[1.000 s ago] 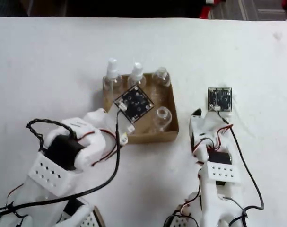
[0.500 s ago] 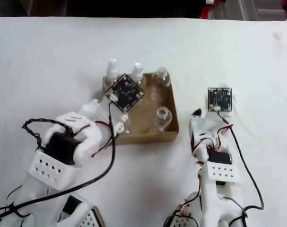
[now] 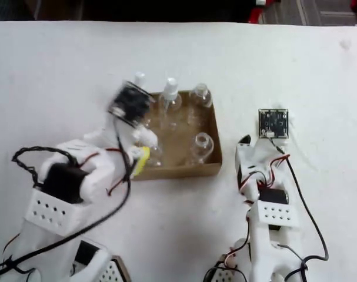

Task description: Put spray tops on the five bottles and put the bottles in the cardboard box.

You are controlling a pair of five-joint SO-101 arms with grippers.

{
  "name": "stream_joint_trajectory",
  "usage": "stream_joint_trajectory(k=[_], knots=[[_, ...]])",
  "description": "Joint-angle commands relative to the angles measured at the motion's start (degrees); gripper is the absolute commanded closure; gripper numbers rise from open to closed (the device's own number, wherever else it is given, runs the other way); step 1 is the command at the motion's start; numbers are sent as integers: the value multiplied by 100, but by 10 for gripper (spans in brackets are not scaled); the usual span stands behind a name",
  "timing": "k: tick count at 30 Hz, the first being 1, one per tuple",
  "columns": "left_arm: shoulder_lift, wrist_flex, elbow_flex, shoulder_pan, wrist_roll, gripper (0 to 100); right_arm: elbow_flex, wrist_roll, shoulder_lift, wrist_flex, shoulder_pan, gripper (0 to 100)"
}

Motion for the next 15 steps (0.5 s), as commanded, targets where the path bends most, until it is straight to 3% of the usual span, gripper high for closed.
stream_joint_trajectory(k=[1, 10, 15], knots=[[-127, -325, -79, -593, 1002, 745, -237, 70, 4, 4, -31, 815], [-127, -1679, 879, -426, 1644, 745, -237, 70, 4, 4, -31, 815], [-127, -1802, 967, -312, 1653, 787, -237, 70, -4, 4, -31, 815]])
